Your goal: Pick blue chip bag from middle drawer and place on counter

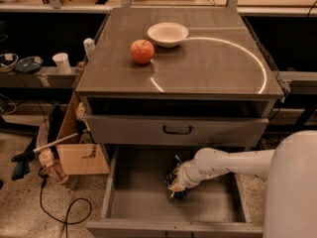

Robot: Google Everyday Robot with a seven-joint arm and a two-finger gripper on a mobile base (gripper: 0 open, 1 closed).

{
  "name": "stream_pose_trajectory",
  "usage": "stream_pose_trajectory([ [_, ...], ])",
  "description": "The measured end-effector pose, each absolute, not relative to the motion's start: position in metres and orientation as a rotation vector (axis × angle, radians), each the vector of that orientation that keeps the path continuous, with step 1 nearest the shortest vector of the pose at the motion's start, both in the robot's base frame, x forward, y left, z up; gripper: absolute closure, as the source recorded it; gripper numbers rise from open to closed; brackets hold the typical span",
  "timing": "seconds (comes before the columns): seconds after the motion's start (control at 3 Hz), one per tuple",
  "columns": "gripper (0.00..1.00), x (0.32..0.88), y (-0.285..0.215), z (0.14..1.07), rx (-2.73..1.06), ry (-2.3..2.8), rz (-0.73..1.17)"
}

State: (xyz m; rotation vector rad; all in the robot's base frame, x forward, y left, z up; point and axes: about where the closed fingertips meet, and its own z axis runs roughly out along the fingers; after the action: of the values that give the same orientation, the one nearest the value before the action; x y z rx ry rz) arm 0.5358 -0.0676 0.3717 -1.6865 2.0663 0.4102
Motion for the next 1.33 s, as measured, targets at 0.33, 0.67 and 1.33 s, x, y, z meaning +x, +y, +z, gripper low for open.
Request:
stream_pose_trajectory([
  [0.33, 1.00, 0.524, -0.069, 0.399, -1.698, 2.012, 0.458],
  [0.67, 1.00, 0.506, -0.075, 0.430, -1.710, 1.968, 0.504],
  [1.33, 1.00, 0.470, -0.084, 0.491, -1.739, 1.915, 0.534],
])
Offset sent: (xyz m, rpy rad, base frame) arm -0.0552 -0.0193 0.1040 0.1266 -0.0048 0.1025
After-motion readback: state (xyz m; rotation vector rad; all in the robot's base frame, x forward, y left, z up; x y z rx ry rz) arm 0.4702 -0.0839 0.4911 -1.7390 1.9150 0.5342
